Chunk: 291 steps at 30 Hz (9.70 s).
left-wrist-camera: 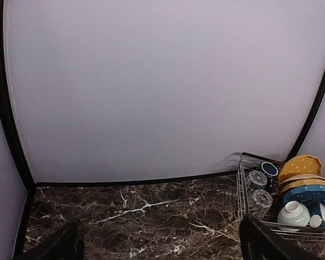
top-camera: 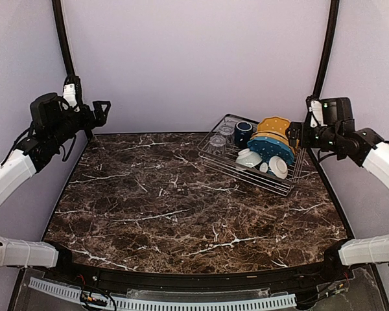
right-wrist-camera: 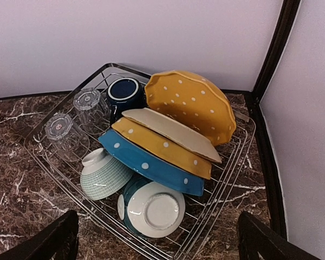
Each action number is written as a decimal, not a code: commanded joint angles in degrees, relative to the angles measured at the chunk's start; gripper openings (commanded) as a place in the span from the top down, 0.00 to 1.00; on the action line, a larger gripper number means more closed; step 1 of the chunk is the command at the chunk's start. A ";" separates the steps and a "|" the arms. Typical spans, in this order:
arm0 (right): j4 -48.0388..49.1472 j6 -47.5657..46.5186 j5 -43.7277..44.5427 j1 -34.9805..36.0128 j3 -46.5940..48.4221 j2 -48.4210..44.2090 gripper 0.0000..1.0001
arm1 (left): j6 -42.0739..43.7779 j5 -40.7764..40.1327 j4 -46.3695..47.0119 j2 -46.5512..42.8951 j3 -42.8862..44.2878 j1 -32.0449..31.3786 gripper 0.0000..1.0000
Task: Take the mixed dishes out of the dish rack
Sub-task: Grab the plate from the dish rack, then place the plate in the corner of the board, then grab the plate from the dish rack.
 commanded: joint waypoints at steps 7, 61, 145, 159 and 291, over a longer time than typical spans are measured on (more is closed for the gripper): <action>-2.01 -12.30 -1.98 -4.90 13.94 17.47 0.01 | -4.25 9.66 -0.10 2.49 0.24 0.86 0.01; 18.03 -52.45 -38.99 -24.47 29.66 53.72 0.62 | -17.22 34.00 -1.92 16.72 6.79 9.18 0.01; 37.94 34.00 -54.70 27.69 21.65 56.53 1.00 | -22.04 20.11 -2.05 18.71 4.56 10.44 0.01; 31.76 33.45 -55.10 36.91 39.23 75.11 1.00 | -24.58 29.25 0.10 21.65 5.52 10.46 0.01; -13.29 -61.44 -19.35 -14.27 48.10 59.08 0.91 | -20.85 35.57 -2.19 28.15 7.58 10.40 0.04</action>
